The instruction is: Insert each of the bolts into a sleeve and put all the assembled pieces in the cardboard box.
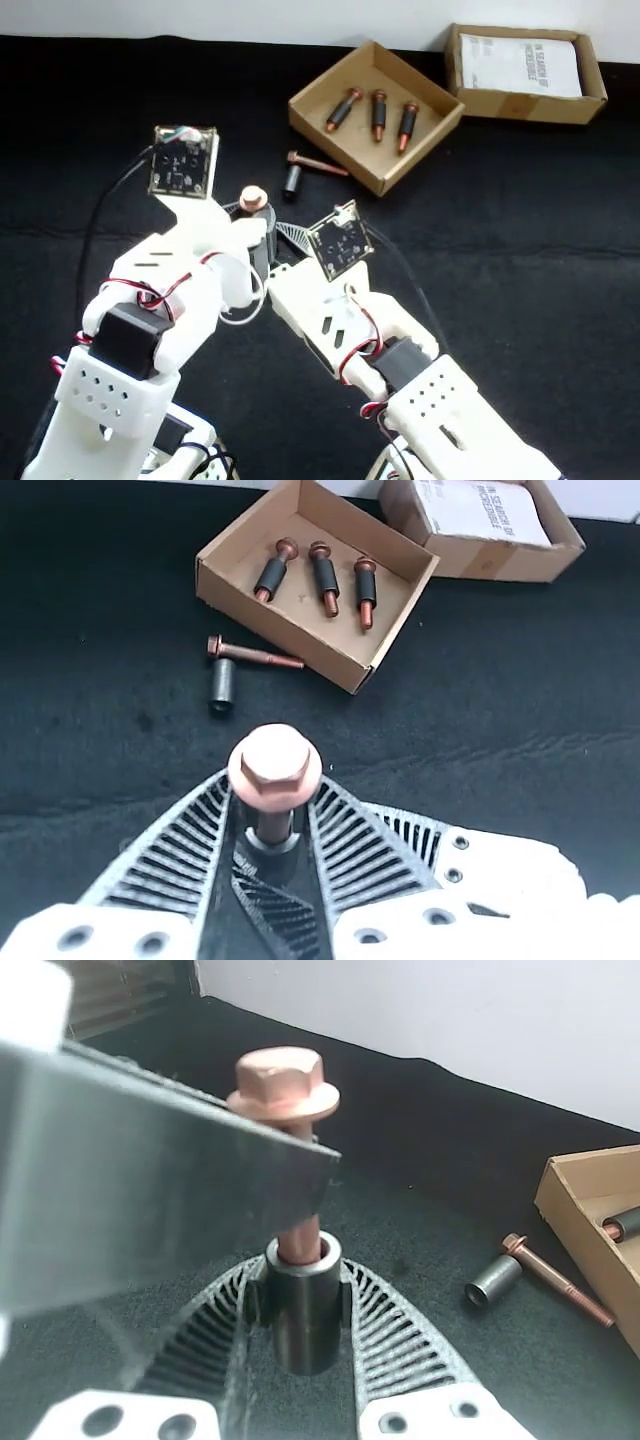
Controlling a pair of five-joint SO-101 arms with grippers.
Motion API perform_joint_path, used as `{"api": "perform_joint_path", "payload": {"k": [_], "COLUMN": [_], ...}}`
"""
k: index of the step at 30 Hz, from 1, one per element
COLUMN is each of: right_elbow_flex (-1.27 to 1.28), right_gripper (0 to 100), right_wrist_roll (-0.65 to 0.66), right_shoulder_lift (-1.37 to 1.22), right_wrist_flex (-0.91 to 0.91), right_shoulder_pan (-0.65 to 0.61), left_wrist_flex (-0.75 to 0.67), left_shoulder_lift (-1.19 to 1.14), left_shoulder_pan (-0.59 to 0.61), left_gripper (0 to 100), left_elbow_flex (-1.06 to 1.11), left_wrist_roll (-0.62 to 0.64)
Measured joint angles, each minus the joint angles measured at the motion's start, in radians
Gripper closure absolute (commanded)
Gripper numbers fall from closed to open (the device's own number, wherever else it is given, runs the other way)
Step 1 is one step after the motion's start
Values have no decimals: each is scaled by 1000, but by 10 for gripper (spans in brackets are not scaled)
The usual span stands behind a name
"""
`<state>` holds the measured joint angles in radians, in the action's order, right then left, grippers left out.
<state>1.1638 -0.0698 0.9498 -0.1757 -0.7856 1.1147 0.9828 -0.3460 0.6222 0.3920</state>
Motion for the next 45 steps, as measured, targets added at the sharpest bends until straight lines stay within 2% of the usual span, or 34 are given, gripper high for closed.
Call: {"api": "perform_joint_path", "payload": {"k": [2,7,9,22,26,29,32,40,45], "right_elbow_flex": [0,0,0,2,2,2,2,2,2], "right_gripper": [991,991,991,991,991,991,991,991,991], "right_wrist_roll": [2,2,-2,-2,-2,-2,-2,-2,-2], "right_shoulder_lift": [0,0,0,-2,-2,-2,-2,-2,-2], "right_wrist_flex": [0,0,0,0,0,0,0,0,-69], "right_shoulder_pan": [0,3,5,5,18,25,25,51,126], "left_wrist_flex": [8,17,43,104,195,295,364,411,423], "left_shoulder_lift": [0,2,0,2,2,3,2,5,11], "left_shoulder_pan": [-5,-6,-8,54,61,6,-28,-23,89], "left_gripper": [944,691,648,646,646,646,688,973,988], "left_elbow_flex": [0,0,2,-61,-157,-233,-301,-425,-434], "left_wrist_roll": [-12,-14,-15,-15,-15,-15,-12,-15,-81]}}
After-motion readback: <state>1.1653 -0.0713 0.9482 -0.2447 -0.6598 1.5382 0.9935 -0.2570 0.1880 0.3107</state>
